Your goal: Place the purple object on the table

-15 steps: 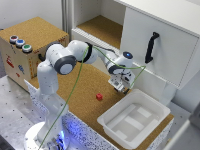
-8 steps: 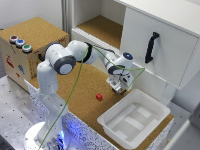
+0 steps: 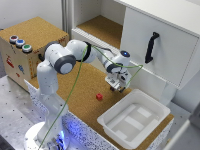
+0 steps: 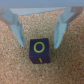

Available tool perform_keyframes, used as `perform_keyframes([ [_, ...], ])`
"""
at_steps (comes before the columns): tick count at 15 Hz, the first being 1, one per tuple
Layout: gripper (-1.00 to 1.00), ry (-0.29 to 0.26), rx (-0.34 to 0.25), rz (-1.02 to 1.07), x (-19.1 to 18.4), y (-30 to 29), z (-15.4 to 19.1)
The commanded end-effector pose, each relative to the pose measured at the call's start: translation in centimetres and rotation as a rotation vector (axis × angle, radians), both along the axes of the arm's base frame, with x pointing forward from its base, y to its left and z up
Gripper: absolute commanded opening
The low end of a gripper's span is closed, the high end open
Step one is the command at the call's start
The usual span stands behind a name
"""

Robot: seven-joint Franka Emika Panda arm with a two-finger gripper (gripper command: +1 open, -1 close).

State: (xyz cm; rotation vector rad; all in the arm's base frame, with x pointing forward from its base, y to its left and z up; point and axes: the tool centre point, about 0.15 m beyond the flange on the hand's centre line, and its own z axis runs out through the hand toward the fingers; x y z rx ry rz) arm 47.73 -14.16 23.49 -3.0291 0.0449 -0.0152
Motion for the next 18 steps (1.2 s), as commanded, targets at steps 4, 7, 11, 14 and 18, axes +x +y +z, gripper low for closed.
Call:
perform_keyframes([
  [4, 1.00, -0.050, -0.065, -0.025, -2.0, 0.4, 0.9],
  [7, 1.00, -0.050, -0.065, -0.025, -2.0, 0.4, 0.9],
  [11, 1.00, -0.050, -0.065, -0.025, -2.0, 0.4, 0.9],
  [14, 1.00, -0.050, -0.065, -0.025, -2.0, 0.4, 0.9],
  [18, 1.00, -0.060, -0.062, 0.026, -0.1, -0.4, 2.7],
])
